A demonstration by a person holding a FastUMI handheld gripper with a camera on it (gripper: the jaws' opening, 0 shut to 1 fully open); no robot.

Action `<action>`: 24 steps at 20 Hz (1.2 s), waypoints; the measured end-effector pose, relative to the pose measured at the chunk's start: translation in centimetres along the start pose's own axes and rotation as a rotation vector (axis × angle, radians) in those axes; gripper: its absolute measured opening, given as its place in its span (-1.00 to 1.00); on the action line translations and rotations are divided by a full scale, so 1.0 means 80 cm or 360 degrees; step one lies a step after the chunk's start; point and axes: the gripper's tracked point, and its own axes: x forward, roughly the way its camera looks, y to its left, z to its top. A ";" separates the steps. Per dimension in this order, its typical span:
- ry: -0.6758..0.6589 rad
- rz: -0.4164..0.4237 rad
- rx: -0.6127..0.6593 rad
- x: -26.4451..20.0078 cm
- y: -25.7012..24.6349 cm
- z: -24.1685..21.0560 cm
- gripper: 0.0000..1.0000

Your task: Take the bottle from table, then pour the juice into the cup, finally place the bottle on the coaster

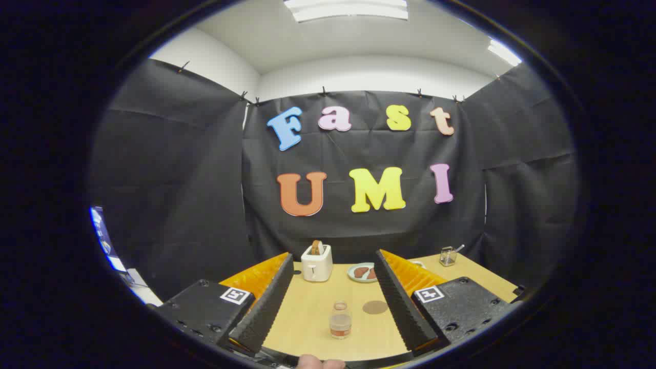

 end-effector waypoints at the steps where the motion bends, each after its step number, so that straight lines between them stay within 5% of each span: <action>1: 0.0006 -0.0002 -0.0002 0.001 0.000 -0.001 1.00; 24: -0.0031 0.0031 -0.0043 -0.012 0.012 0.008 1.00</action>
